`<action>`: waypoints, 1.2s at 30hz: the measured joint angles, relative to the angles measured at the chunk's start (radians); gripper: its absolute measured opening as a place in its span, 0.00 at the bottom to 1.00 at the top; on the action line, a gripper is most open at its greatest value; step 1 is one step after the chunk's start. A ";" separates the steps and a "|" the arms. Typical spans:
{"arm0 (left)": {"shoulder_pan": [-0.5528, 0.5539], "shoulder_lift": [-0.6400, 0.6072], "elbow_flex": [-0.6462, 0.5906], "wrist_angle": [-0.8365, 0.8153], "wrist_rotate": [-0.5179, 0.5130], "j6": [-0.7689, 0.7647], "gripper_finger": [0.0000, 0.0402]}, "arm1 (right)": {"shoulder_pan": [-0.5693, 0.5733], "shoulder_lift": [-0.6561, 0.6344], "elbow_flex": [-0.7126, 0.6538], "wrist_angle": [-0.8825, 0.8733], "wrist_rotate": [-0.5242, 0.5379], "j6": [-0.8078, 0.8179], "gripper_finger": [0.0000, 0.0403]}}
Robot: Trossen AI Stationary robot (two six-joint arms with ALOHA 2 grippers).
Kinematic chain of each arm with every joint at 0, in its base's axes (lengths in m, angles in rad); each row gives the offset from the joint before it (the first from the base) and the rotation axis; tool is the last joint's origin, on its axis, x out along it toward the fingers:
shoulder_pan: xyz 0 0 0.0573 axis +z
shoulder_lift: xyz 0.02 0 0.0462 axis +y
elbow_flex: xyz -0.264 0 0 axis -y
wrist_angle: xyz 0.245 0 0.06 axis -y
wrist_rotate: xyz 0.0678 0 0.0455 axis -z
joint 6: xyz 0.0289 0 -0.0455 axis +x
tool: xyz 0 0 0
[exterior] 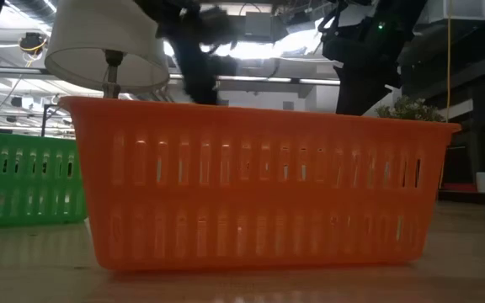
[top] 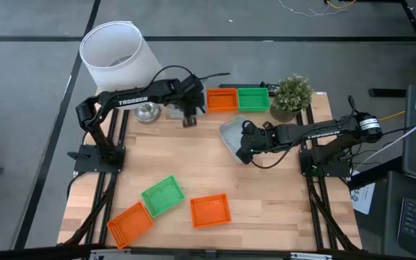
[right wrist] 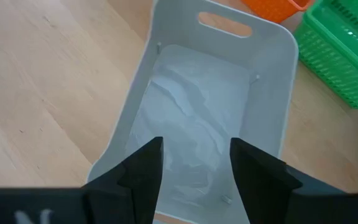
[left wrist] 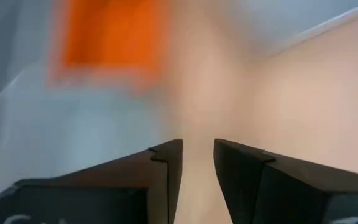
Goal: Stack baskets by color
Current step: Stack the bottom gray bin on top of the top gray bin
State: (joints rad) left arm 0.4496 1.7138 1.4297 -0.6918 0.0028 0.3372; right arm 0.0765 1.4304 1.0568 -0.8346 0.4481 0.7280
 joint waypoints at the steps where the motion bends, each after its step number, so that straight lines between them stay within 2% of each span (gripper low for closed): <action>1: -0.017 0.000 0.005 0.024 0.113 0.022 0.21 | 0.002 -0.002 0.006 -0.026 0.002 0.011 0.46; 3: -0.055 0.000 0.007 0.065 0.289 0.077 0.21 | 0.014 -0.012 0.036 -0.097 0.027 0.044 0.46; 5: -0.097 0.000 0.007 0.112 0.349 0.127 0.21 | 0.044 -0.034 0.087 -0.175 0.108 0.073 0.46; 7: -0.135 0.000 0.007 0.153 0.315 0.154 0.21 | 0.089 -0.061 0.145 -0.261 0.202 0.109 0.46; 11: -0.206 0.029 0.010 0.280 0.176 0.175 0.21 | 0.207 -0.120 0.249 -0.344 0.437 0.159 0.46; 14: -0.248 0.103 0.004 0.341 0.157 0.184 0.21 | 0.279 -0.148 0.292 -0.342 0.548 0.156 0.46; 16: -0.269 0.156 0.005 0.393 0.153 0.217 0.21 | 0.309 -0.160 0.310 -0.341 0.563 0.153 0.46; 21: -0.301 0.230 0.005 0.388 0.050 0.319 0.24 | 0.350 -0.172 0.317 -0.345 0.524 0.160 0.46; 24: -0.315 0.254 0.008 0.418 0.026 0.396 0.27 | 0.359 -0.172 0.317 -0.344 0.518 0.161 0.46; 36: -0.310 0.333 0.005 0.505 -0.017 0.462 0.30 | 0.361 -0.170 0.316 -0.345 0.472 0.162 0.46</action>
State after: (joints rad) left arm 0.1395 2.0472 1.4351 -0.1869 -0.0142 0.7994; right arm 0.4374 1.2604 1.3731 -1.1792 0.9197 0.8902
